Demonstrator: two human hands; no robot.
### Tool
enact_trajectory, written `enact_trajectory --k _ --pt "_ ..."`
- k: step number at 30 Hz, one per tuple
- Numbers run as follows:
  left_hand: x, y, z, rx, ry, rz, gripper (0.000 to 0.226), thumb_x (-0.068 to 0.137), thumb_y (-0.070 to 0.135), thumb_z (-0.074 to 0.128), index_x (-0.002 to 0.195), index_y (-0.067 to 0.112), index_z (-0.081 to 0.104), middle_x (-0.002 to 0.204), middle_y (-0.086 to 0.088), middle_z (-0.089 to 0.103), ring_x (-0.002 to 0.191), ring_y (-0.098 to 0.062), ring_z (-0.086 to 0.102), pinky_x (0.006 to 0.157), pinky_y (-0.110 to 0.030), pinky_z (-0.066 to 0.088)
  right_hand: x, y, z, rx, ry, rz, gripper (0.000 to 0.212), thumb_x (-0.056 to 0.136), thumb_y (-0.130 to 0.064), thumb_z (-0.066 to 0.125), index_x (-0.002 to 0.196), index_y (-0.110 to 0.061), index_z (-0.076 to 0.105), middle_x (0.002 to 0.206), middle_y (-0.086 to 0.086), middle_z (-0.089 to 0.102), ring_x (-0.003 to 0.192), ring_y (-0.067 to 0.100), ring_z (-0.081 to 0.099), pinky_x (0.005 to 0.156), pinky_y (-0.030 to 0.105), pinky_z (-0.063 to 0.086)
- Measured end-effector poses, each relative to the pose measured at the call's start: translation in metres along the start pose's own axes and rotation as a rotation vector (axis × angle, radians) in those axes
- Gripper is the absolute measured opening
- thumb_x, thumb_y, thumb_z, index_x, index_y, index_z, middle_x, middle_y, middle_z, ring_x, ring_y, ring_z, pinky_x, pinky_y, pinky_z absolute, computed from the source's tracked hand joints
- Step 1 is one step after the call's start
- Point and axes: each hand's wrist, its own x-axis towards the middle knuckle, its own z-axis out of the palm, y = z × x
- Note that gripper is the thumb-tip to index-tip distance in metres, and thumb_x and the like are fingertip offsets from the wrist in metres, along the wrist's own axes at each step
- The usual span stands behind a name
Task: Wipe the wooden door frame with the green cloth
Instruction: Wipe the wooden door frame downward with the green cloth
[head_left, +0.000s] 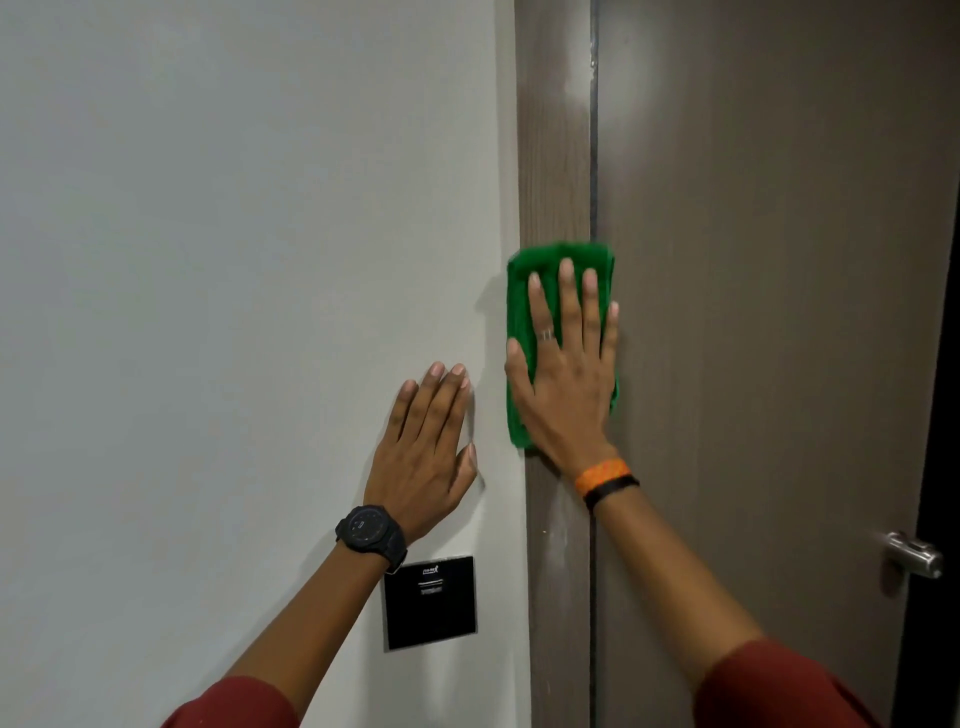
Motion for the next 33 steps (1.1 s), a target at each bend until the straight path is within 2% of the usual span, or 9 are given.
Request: enact_trajectory --k 4,9,13,19,22,26,29,33 --pt "0.000 0.001 -0.001 -0.007 -0.003 -0.007 0.077 0.096 0.032 0.047 0.160 0.002 0.019 0.170 -0.014 0.017 0.159 -0.031 0.011 0.129 -0.050 0.012 0.048 -0.005 -0.004 -0.007 0.039 0.026 0.067 0.104 -0.045 0.036 0.164 -0.021 0.018 0.172 0.011 0.012 0.160 0.032 0.007 0.128 0.060 0.011" --pt "-0.006 0.003 -0.003 0.002 -0.005 -0.031 0.075 0.097 0.032 0.046 0.160 0.000 0.020 0.169 -0.017 0.019 0.158 -0.032 0.012 0.129 -0.050 0.011 -0.047 0.001 0.009 0.012 -0.017 0.029 0.070 0.104 -0.046 0.035 0.165 -0.022 0.011 0.173 0.011 0.004 0.161 0.032 0.001 0.129 0.061 0.007" --pt "-0.013 0.014 -0.001 -0.009 -0.027 -0.031 0.075 0.096 0.031 0.047 0.159 -0.001 0.022 0.169 -0.018 0.020 0.158 -0.033 0.013 0.129 -0.051 0.013 -0.138 0.004 0.015 0.017 -0.101 0.021 0.071 0.103 -0.046 0.039 0.164 -0.024 0.010 0.173 0.011 0.004 0.160 0.034 0.005 0.126 0.064 0.013" --pt "-0.022 0.031 0.004 -0.041 -0.038 -0.059 0.075 0.096 0.031 0.050 0.159 0.000 0.023 0.169 -0.017 0.020 0.158 -0.032 0.013 0.129 -0.050 0.013 -0.090 0.007 0.012 0.007 -0.061 0.019 0.068 0.103 -0.046 0.039 0.164 -0.022 0.018 0.173 0.013 0.010 0.160 0.032 0.004 0.128 0.062 0.010" --pt "-0.030 0.040 0.008 -0.043 -0.045 -0.065 0.077 0.095 0.029 0.051 0.160 0.000 0.021 0.169 -0.017 0.019 0.158 -0.031 0.012 0.130 -0.048 0.009 -0.079 0.005 0.014 0.006 -0.038 0.031 0.067 0.105 -0.046 0.036 0.164 -0.022 0.017 0.173 0.010 0.008 0.161 0.032 0.003 0.129 0.060 0.007" --pt "-0.049 0.050 0.011 -0.073 -0.053 -0.089 0.075 0.097 0.030 0.047 0.160 0.001 0.019 0.170 -0.015 0.018 0.159 -0.029 0.010 0.130 -0.045 0.006 -0.149 0.005 0.021 0.027 -0.098 0.066 0.066 0.107 -0.050 0.028 0.164 -0.023 0.009 0.173 0.011 0.003 0.160 0.034 0.003 0.129 0.060 0.006" --pt "-0.062 0.056 0.013 -0.093 -0.072 -0.093 0.078 0.096 0.030 0.050 0.160 0.001 0.017 0.170 -0.014 0.017 0.159 -0.029 0.009 0.130 -0.044 0.006 -0.224 0.009 0.022 0.025 -0.189 0.072 0.067 0.108 -0.051 0.026 0.164 -0.025 0.000 0.173 0.009 -0.004 0.160 0.033 0.000 0.125 0.065 0.014" --pt "-0.067 0.061 0.012 -0.093 -0.091 -0.100 0.076 0.095 0.030 0.053 0.159 0.000 0.022 0.168 -0.016 0.020 0.157 -0.031 0.014 0.130 -0.046 0.010 -0.221 0.013 0.024 0.034 -0.170 0.053 0.069 0.107 -0.051 0.028 0.163 -0.028 -0.005 0.173 0.004 -0.013 0.160 0.028 -0.007 0.126 0.064 0.013"
